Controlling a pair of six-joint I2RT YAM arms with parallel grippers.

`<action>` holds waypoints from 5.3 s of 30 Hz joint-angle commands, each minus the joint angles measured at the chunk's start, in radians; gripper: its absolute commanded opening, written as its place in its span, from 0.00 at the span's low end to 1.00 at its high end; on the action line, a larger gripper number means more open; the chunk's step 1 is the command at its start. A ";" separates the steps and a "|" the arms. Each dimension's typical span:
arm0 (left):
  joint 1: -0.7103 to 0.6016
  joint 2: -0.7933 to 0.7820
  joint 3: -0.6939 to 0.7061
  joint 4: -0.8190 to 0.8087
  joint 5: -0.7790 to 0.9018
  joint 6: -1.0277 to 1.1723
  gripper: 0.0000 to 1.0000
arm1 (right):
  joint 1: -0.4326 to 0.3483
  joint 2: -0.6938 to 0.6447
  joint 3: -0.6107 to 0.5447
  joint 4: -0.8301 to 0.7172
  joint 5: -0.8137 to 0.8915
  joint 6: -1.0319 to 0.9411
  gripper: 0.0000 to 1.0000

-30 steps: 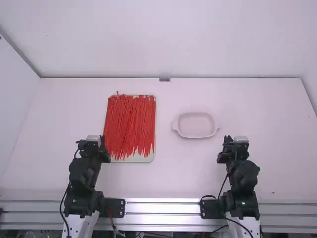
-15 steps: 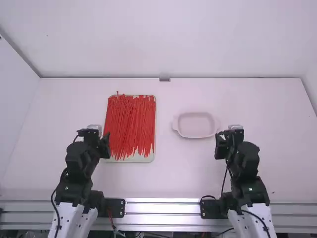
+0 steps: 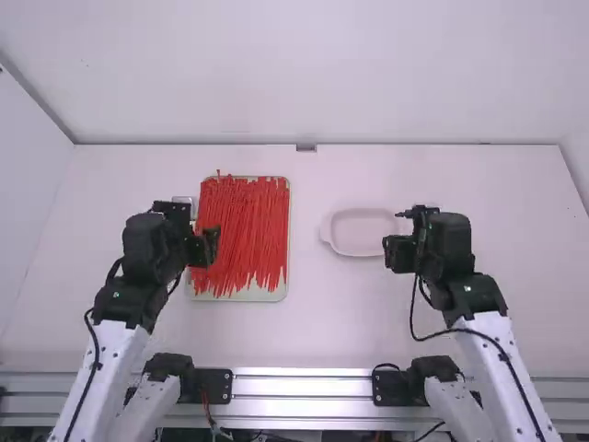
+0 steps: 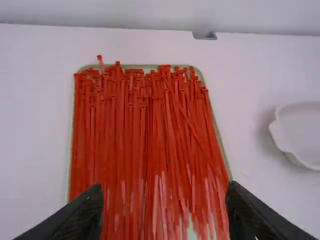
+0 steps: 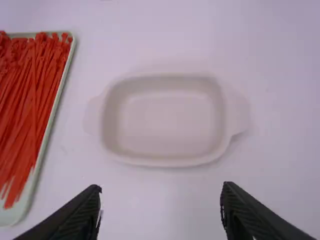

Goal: Fasten the cable tie

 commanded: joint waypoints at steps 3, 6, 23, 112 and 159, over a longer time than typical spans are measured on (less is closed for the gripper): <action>-0.014 0.094 0.111 -0.042 0.052 -0.113 0.72 | 0.003 0.102 0.129 -0.108 -0.070 -0.042 0.73; -0.019 0.166 0.177 -0.076 0.101 -0.139 0.78 | 0.028 0.167 0.196 -0.170 -0.088 -0.107 0.79; 0.007 0.409 0.403 -0.363 0.114 0.019 0.98 | 0.233 0.413 0.418 -0.378 -0.030 -0.009 0.97; 0.000 1.173 0.561 0.138 -0.026 -0.018 0.30 | 0.156 0.430 0.418 -0.329 -0.140 -0.076 0.98; -0.010 1.177 0.513 0.248 -0.026 0.082 0.27 | 0.130 0.430 0.418 -0.336 -0.143 -0.076 0.98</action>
